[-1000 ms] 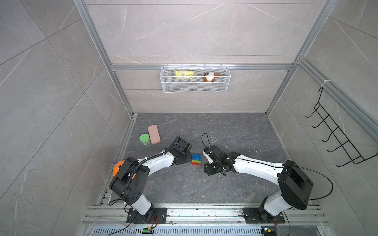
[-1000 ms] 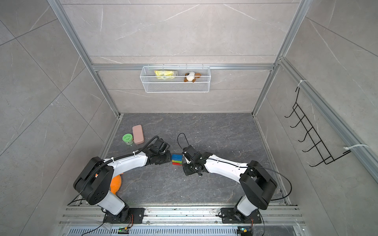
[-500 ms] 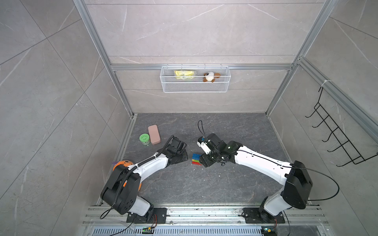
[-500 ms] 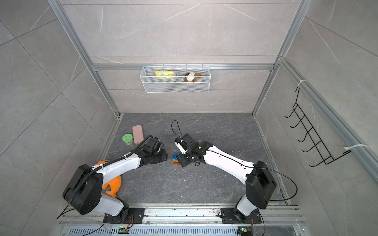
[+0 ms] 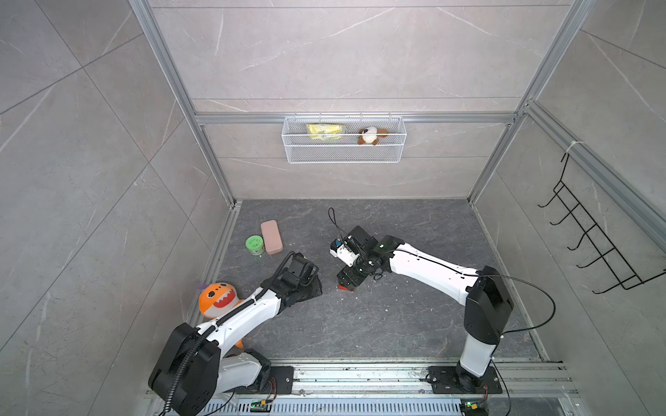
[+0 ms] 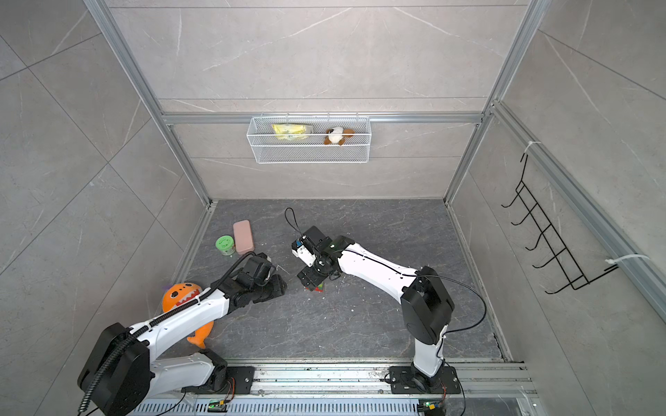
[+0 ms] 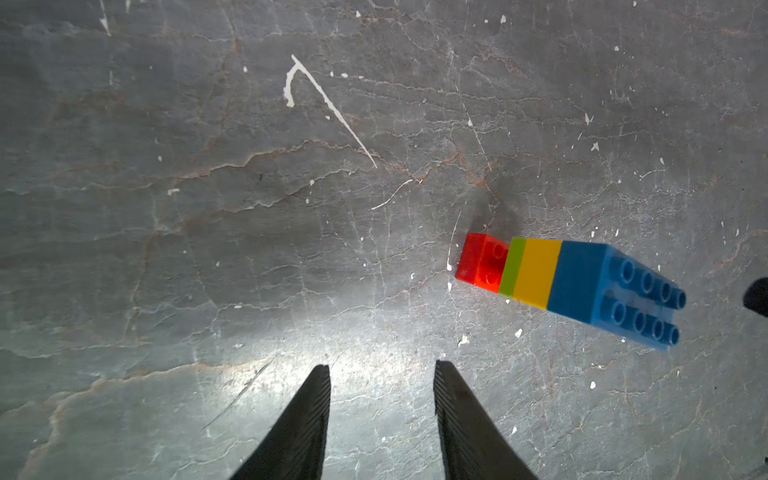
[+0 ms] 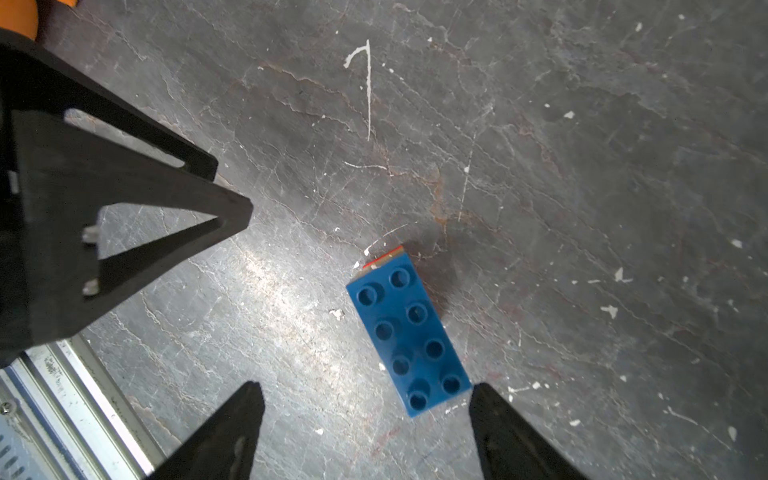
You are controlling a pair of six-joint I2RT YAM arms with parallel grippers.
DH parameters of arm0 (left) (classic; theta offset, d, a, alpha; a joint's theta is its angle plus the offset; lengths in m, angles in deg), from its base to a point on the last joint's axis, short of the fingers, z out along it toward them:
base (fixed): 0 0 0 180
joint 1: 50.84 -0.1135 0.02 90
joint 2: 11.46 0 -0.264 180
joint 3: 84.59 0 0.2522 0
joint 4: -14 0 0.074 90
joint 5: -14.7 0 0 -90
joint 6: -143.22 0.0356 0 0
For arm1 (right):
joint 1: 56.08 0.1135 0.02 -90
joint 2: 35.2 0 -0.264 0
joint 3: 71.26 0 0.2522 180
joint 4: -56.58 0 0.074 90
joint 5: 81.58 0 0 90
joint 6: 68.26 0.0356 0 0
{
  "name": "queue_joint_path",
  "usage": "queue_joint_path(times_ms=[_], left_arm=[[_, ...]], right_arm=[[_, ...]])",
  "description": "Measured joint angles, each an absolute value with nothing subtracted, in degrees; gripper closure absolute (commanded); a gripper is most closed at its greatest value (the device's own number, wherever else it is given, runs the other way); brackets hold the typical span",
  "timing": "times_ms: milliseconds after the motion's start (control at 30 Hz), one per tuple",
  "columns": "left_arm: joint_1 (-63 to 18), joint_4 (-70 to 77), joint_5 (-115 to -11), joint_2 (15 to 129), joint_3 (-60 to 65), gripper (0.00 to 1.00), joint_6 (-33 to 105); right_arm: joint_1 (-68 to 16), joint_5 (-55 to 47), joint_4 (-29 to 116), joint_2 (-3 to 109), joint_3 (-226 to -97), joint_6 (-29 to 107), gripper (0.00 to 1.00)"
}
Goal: Assemble the number 5 with lego
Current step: Adjust the lego brick at the center of the board.
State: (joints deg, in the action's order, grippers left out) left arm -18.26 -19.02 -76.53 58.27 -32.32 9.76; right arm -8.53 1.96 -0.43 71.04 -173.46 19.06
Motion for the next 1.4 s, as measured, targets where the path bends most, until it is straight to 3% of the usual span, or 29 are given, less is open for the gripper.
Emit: queue_joint_path(times_ms=[467,833,1400], left_arm=[[-18.3,-21.3,-76.9,55.5,-33.2,0.54,8.8],[-18.3,-21.6,-77.8,54.8,-33.3,0.54,8.4],[-18.3,-21.6,-78.2,54.7,-33.3,0.54,8.2]], right_arm=[[-9.1,1.5,-1.5,77.8,-177.9,16.9,0.25],[-9.7,1.1,-2.3,79.6,-179.8,16.1,0.41],[-11.7,-1.3,-2.4,80.3,-180.2,16.4,0.55]])
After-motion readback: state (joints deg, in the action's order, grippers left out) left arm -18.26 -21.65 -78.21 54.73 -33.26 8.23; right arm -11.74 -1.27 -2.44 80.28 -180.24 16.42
